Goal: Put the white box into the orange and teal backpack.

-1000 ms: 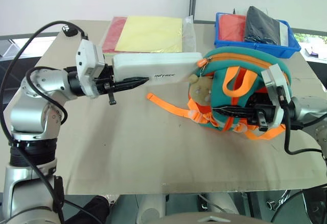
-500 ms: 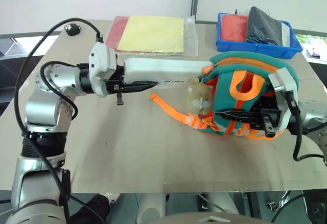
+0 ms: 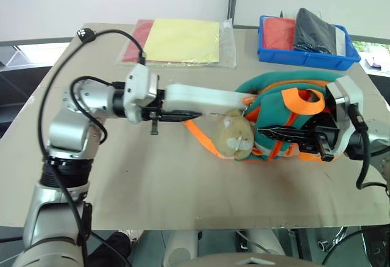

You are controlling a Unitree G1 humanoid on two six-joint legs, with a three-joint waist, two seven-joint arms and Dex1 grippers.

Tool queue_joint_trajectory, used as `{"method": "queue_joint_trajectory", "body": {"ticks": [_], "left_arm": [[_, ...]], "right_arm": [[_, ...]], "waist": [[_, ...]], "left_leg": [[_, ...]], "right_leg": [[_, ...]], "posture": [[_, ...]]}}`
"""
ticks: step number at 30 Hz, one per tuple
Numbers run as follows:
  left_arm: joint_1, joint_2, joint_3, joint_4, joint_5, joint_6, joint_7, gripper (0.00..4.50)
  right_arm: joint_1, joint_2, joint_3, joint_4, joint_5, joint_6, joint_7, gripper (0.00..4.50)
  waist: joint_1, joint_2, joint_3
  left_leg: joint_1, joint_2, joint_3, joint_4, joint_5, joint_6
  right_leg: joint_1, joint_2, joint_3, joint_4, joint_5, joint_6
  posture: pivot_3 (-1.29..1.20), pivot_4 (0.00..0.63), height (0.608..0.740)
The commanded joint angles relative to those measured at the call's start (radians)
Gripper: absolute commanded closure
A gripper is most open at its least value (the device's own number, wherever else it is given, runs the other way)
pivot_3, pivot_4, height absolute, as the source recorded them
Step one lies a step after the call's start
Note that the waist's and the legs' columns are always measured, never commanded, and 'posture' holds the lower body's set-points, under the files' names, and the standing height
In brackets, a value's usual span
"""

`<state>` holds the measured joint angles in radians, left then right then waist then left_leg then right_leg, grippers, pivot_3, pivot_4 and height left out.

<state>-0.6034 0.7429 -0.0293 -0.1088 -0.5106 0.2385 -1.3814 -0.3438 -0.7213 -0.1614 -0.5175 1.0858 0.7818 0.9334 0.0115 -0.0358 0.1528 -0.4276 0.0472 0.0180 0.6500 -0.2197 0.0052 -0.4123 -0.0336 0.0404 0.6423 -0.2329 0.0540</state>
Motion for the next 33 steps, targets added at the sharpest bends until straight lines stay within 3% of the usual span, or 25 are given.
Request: {"method": "queue_joint_trajectory", "body": {"ticks": [1, 9, 13, 14, 15, 19, 20, 27, 30, 32, 33], "left_arm": [[-0.019, -0.008, -0.057, -0.039, 0.049, -0.041, -0.022, 3.47], [-0.181, -0.265, -0.253, 0.05, 0.252, 0.076, 0.241, 3.47], [-0.218, -0.302, -0.287, 0.12, 0.314, 0.091, 0.271, 3.47], [-0.216, -0.298, -0.268, 0.124, 0.303, 0.109, 0.278, 2.47], [-0.212, -0.293, -0.237, 0.124, 0.281, 0.132, 0.286, 2.18], [-0.166, -0.223, -0.064, 0.062, 0.098, 0.28, 0.243, 0.24], [-0.15, -0.188, -0.02, 0.039, 0.034, 0.35, 0.218, 0.06], [-0.084, -0.015, 0.238, -0.043, -0.349, 0.777, 0.231, 0.06], [-0.051, 0.006, 0.33, -0.062, -0.522, 0.951, 0.281, 0.06], [-0.027, 0.002, 0.338, -0.089, -0.557, 0.976, 0.313, 0.06], [-0.024, -0.049, 0.338, -0.095, -0.574, 0.987, 0.386, 0.06]], "right_arm": [[-0.026, -0.007, -0.02, -0.029, 0.022, -0.011, -0.009, 4.48], [-0.044, 0.04, 0.031, -0.061, -0.008, -0.028, -0.065, 4.48], [-0.041, 0.063, 0.045, -0.072, -0.061, -0.043, -0.128, 4.48], [-0.037, 0.067, 0.048, -0.075, -0.081, -0.047, -0.145, 4.5], [-0.032, 0.067, 0.049, -0.077, -0.094, -0.049, -0.157, 4.5], [-0.002, 0.06, 0.073, -0.059, -0.187, -0.06, -0.207, 4.5], [0.001, 0.062, 0.086, -0.048, -0.222, -0.071, -0.215, 4.5], [-0.028, 0.113, 0.141, 0.018, -0.34, -0.114, -0.245, 4.5], [-0.045, 0.125, 0.153, 0.022, -0.352, -0.114, -0.237, 4.5], [-0.052, 0.131, 0.154, 0.02, -0.351, -0.109, -0.234, 4.5], [-0.053, 0.135, 0.155, 0.013, -0.345, -0.104, -0.232, 4.5]], "waist": [[-0.001, 0.0, 0.0], [0.003, 0.0, 0.0], [-0.011, 0.0, 0.0], [-0.018, 0.001, 0.0], [-0.025, 0.001, 0.0], [-0.031, 0.001, 0.0], [-0.035, 0.001, 0.0], [-0.04, 0.001, 0.0], [-0.036, 0.001, 0.0], [-0.037, 0.001, 0.0], [-0.037, 0.001, 0.0]], "left_leg": [[0.0, 0.0, 0.0, 0.0, 0.0, 0.0], [-0.003, -0.002, -0.003, 0.003, 0.0, 0.001], [-0.002, -0.002, -0.003, 0.003, 0.0, 0.001], [-0.001, -0.002, -0.003, 0.002, 0.0, 0.001], [-0.001, -0.001, -0.003, 0.001, 0.0, 0.001], [0.0, 0.0, -0.004, 0.0, 0.0, 0.001], [0.0, 0.001, -0.004, 0.0, 0.0, 0.001], [-0.001, -0.001, -0.004, 0.001, 0.0, 0.001], [0.0, -0.001, -0.004, 0.002, 0.0, 0.001], [0.0, -0.001, -0.004, 0.002, 0.0, 0.001], [0.0, -0.001, -0.004, 0.002, 0.0, 0.001]], "right_leg": [[0.0, 0.0, 0.0, 0.0, 0.0, 0.0], [0.001, 0.001, 0.001, 0.0, 0.001, 0.001], [0.0, 0.002, 0.002, 0.0, 0.001, 0.002], [0.0, 0.003, 0.002, 0.001, 0.001, 0.001], [0.0, 0.003, 0.003, 0.001, 0.001, 0.001], [0.0, 0.005, 0.002, 0.002, 0.001, 0.001], [0.0, 0.005, 0.002, 0.002, 0.001, 0.001], [0.0, 0.002, 0.001, 0.002, 0.001, 0.001], [0.001, 0.001, 0.001, 0.002, 0.001, 0.002], [0.001, 0.001, 0.001, 0.002, 0.001, 0.002], [0.001, 0.001, 0.001, 0.002, 0.001, 0.002]], "posture": [[0.0, 0.15, 0.74], [0.0, 0.15, 0.74], [0.0, 0.15, 0.74], [0.0, 0.15, 0.74], [0.0, 0.15, 0.74], [0.0, 0.15, 0.74], [0.0, 0.15, 0.74], [0.0, 0.15, 0.74], [0.0, 0.15, 0.74], [0.0, 0.15, 0.74], [0.0, 0.15, 0.74]]}}
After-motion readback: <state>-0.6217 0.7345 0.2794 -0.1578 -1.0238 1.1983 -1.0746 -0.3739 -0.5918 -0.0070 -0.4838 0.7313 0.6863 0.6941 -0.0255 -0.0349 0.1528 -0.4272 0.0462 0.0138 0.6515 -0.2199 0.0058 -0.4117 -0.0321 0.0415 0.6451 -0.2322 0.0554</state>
